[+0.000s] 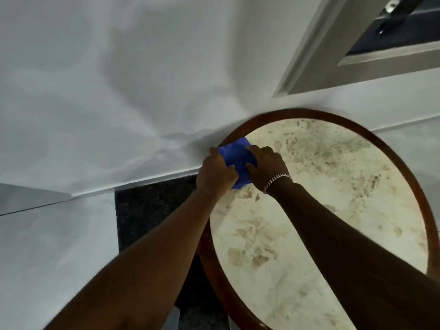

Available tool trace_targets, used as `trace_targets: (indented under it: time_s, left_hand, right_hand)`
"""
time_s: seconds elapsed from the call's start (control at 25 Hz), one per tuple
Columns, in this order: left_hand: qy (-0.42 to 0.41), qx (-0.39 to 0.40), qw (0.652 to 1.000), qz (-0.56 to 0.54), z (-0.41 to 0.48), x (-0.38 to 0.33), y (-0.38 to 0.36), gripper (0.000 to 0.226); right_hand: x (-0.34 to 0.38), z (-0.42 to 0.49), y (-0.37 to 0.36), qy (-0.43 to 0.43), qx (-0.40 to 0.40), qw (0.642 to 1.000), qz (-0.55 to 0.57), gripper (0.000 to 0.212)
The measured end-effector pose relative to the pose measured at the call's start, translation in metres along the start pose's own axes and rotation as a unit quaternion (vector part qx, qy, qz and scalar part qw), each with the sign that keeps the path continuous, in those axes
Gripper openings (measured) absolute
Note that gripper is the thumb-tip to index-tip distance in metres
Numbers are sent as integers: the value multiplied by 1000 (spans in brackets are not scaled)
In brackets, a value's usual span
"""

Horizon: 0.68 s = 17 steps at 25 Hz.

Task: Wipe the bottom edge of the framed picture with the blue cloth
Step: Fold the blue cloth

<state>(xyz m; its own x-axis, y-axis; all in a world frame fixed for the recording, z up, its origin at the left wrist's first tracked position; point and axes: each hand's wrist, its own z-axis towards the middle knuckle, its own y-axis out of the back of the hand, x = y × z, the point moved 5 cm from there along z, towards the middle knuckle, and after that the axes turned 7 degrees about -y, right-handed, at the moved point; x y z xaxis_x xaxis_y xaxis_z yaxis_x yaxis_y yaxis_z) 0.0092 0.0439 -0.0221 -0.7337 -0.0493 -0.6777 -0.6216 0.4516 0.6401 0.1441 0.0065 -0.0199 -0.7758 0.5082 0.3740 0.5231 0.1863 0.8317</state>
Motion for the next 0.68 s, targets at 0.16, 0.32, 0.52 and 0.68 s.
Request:
trace_targets:
  time_s: [0.16, 0.32, 0.52, 0.68]
  left_hand:
    - [8, -76, 988, -136, -1, 3, -2, 48]
    - [-56, -153, 970, -181, -13, -23, 47, 46]
    - [-169, -236, 929, -229, -44, -92, 166, 52]
    - [-282, -294, 885, -225, -86, -159, 271, 55]
  right_hand:
    - [4, 5, 0, -17, -49, 994, 101, 60]
    - [35, -8, 43, 28, -104, 978, 180, 58]
    - [123, -52, 151, 138, -227, 931, 252, 57]
    - [202, -106, 252, 219, -309, 889, 258, 56]
